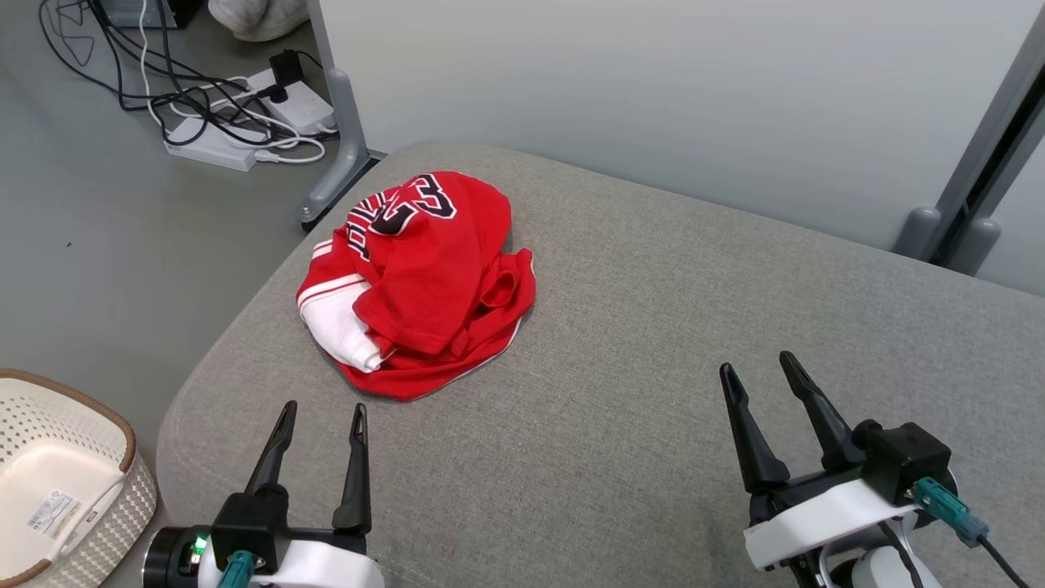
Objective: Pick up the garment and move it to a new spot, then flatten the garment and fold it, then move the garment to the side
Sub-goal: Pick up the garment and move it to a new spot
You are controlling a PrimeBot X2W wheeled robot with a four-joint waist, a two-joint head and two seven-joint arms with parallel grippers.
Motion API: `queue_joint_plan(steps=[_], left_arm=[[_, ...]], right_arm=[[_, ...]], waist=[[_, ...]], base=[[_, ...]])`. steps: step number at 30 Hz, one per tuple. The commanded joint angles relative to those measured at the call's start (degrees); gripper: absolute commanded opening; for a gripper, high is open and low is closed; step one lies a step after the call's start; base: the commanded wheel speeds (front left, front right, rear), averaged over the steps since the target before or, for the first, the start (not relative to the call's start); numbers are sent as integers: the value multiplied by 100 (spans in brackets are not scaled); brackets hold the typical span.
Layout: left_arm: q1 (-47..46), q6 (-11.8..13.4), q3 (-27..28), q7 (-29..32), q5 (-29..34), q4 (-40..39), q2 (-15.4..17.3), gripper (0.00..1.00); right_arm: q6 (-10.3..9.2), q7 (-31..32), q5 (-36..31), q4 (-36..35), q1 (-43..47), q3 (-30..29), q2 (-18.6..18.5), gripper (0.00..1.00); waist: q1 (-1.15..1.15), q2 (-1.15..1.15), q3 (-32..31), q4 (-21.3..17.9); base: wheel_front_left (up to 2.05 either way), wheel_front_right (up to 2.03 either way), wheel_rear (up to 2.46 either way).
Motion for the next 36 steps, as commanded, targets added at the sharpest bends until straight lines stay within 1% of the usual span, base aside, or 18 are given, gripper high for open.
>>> queue_joint_plan(steps=[1, 18, 23, 29, 32, 36], left_arm=[[40, -15, 52, -24, 42, -34, 16, 100], [32, 44, 84, -23, 29, -62, 17, 100], [-22, 51, 93, -23, -40, -75, 18, 100], [-268, -126, 254, -17, -55, 69, 44, 100], [-508, -302, 415, -14, -223, 298, 66, 100], [-1176, -548, 578, 27, -423, 762, 220, 100]], right_arm=[[-2, -28, 48, 14, -27, 27, -32, 100], [-1, -29, 75, 63, -37, 63, -31, 100], [-2, -28, -4, 26, -59, 58, -31, 100], [-2, -29, -197, -42, -257, 48, -33, 100], [-2, -28, -433, -28, -374, -44, -35, 100], [-2, -28, -678, -87, -637, -159, -33, 100]], waist=[[0, 0, -5, 36], [0, 0, -39, 20], [0, 0, 53, 0], [0, 0, 445, -192], [0, 0, 714, -297], [0, 0, 1127, -470]], base=[[0, 0, 0], [0, 0, 0], [0, 0, 0], [0, 0, 0], [0, 0, 0], [0, 0, 0]])
